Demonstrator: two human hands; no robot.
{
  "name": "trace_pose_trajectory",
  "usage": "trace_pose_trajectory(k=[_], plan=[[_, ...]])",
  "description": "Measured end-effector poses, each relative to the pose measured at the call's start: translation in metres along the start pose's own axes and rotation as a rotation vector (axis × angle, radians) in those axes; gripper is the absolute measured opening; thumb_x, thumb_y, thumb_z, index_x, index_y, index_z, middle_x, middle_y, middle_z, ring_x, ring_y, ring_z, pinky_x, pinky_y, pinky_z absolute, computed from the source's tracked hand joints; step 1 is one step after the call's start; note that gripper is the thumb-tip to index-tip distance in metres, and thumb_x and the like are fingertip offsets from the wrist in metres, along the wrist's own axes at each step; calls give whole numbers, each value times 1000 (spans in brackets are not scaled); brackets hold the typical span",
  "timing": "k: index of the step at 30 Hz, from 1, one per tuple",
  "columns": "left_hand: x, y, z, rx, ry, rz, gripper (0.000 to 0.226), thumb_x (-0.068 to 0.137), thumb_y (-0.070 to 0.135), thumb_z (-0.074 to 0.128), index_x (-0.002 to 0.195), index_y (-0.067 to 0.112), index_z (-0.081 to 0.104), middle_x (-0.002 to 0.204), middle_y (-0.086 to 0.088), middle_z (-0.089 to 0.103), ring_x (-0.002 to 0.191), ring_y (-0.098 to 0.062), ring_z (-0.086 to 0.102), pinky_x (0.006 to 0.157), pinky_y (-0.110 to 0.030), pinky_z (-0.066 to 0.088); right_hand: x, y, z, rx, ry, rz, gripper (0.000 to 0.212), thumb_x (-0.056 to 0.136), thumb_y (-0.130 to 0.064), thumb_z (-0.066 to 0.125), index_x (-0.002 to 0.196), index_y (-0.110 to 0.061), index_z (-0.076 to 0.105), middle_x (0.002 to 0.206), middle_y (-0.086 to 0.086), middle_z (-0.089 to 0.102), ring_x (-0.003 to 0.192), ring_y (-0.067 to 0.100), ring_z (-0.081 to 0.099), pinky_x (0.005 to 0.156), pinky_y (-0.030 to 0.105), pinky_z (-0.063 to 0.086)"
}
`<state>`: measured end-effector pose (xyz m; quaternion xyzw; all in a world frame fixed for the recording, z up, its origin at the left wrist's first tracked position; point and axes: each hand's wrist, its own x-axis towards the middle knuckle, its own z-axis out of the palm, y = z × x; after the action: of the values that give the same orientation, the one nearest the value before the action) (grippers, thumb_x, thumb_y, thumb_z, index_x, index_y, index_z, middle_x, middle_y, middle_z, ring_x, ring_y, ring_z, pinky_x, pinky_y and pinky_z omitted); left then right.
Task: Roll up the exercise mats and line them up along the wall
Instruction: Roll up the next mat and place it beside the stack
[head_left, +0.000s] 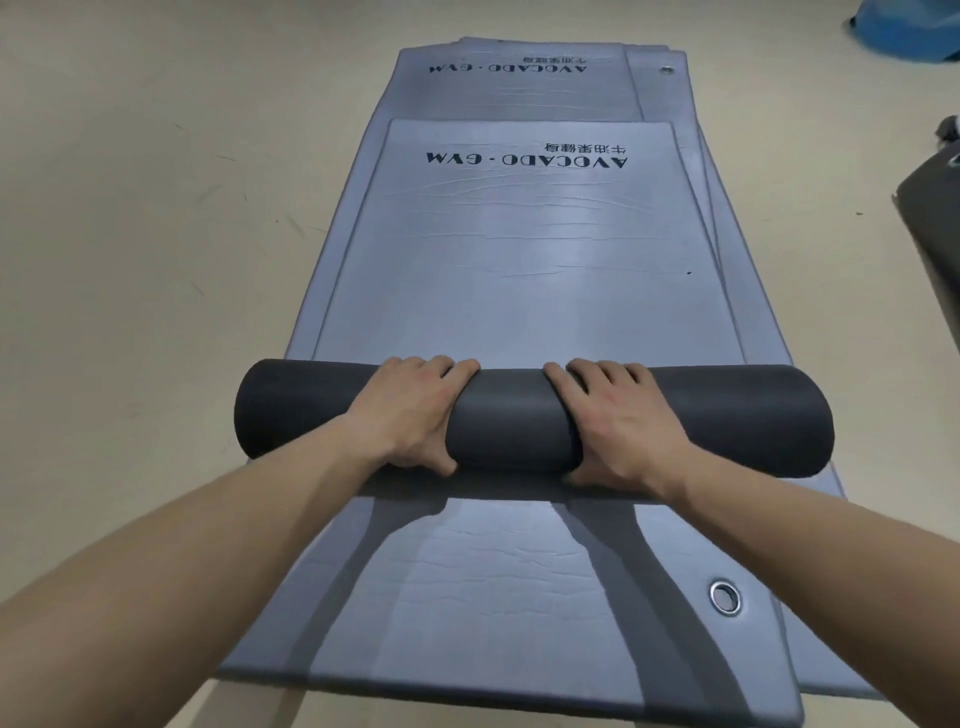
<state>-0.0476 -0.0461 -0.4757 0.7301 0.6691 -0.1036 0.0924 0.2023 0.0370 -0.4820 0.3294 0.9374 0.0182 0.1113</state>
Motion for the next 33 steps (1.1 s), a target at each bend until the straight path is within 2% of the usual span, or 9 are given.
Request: trace_pose_trajectory(k=[3, 6, 10, 12, 17, 19, 23, 29, 33], plan=[[10, -5, -25, -157, -205, -15, 106, 57, 67, 86, 144, 34, 35, 124, 5, 60, 106, -23, 60, 92, -42, 52, 17, 15, -31, 158, -181, -14, 107, 55, -69, 81, 145, -35, 32, 123, -3, 59, 105, 25, 60, 90, 41, 51], [3, 1, -30, -299, -386, -15, 115, 58, 68, 89, 151, 36, 30, 137, 5, 55, 120, -24, 58, 103, -42, 47, 15, 22, -42, 242, -348, -79, 106, 52, -68, 87, 141, -39, 38, 118, -8, 62, 105, 21, 61, 88, 39, 51], [-27, 24, -12, -3, -116, -59, 128, 61, 83, 73, 160, 28, 15, 154, -1, 41, 128, -27, 53, 111, -43, 41, 20, 23, -43, 332, -426, -67, 108, 51, -65, 91, 142, -40, 39, 121, -11, 61, 111, 21, 61, 95, 40, 50], [-28, 28, -6, 29, -49, -51, 123, 61, 83, 72, 157, 27, 19, 148, -1, 47, 121, -26, 55, 106, -42, 46, 20, 26, -42, 322, -391, -71, 112, 52, -69, 89, 147, -40, 36, 126, -9, 58, 117, 23, 58, 98, 41, 48], [0, 3, -28, -238, -217, -34, 111, 53, 78, 82, 145, 36, 35, 127, 9, 59, 110, -21, 60, 85, -36, 48, -13, 16, -20, 30, -14, -19, 124, 58, -80, 75, 157, -32, 20, 151, 0, 45, 130, 29, 49, 110, 49, 39], [4, 2, -28, -237, -209, -38, 116, 54, 79, 81, 150, 35, 32, 133, 8, 57, 116, -21, 58, 91, -37, 48, -11, 15, -18, 7, -19, -10, 123, 57, -80, 76, 155, -31, 20, 149, 3, 46, 127, 31, 52, 107, 50, 41], [-16, 22, 1, 67, 115, -77, 129, 60, 82, 74, 161, 25, 16, 153, -3, 44, 133, -29, 49, 114, -46, 36, 17, 28, -43, 139, -135, -16, 121, 52, -83, 79, 153, -37, 28, 139, -1, 55, 116, 28, 60, 94, 44, 52], [5, 9, -17, -75, 28, -61, 114, 58, 74, 81, 150, 31, 28, 136, 2, 58, 110, -25, 60, 93, -41, 51, 11, 24, -25, -46, -30, -1, 138, 51, -85, 79, 158, -31, 12, 147, 5, 46, 127, 32, 51, 108, 49, 41], [14, -4, -37, -197, -113, -57, 105, 57, 68, 88, 143, 35, 37, 120, 9, 61, 99, -18, 57, 83, -34, 47, 29, 29, -51, 82, -148, 2, 113, 51, -77, 84, 144, -34, 36, 119, -2, 61, 104, 27, 61, 85, 41, 51]])
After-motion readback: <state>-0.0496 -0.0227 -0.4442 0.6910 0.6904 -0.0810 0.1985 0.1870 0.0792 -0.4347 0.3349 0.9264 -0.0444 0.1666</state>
